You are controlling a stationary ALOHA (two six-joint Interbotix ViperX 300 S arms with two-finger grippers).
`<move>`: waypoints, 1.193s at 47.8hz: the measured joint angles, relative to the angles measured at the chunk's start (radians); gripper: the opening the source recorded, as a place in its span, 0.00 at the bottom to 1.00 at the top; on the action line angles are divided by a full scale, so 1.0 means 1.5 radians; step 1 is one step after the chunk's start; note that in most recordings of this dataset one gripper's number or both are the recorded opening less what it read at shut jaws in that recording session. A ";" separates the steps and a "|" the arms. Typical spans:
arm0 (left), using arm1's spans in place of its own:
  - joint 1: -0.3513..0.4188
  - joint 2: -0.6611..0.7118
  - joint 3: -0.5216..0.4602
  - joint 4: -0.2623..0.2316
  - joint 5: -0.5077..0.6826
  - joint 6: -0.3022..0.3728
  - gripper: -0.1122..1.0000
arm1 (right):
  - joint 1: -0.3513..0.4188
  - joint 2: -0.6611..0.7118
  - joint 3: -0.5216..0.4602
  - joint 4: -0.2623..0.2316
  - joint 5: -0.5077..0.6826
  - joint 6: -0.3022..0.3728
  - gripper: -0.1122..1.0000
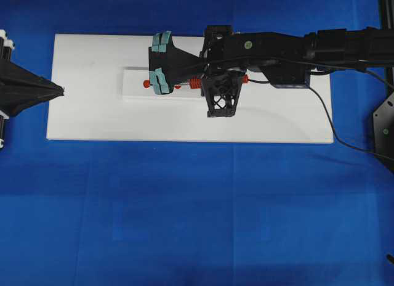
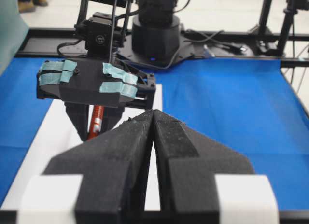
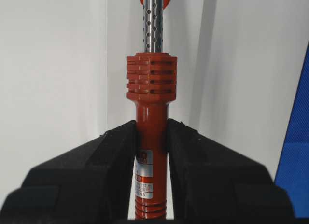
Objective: Touch the tip of the soldering iron to the mark.
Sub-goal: 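Hold the iron tip against the leftmost red dot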
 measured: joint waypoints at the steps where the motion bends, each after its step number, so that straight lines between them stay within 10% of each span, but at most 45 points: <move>1: 0.001 0.001 0.000 0.001 0.001 0.000 0.10 | -0.001 0.001 -0.001 0.000 -0.001 0.000 0.16; 57: 0.000 0.001 0.001 0.001 0.001 0.002 0.10 | -0.004 0.006 -0.007 0.000 0.001 -0.012 0.16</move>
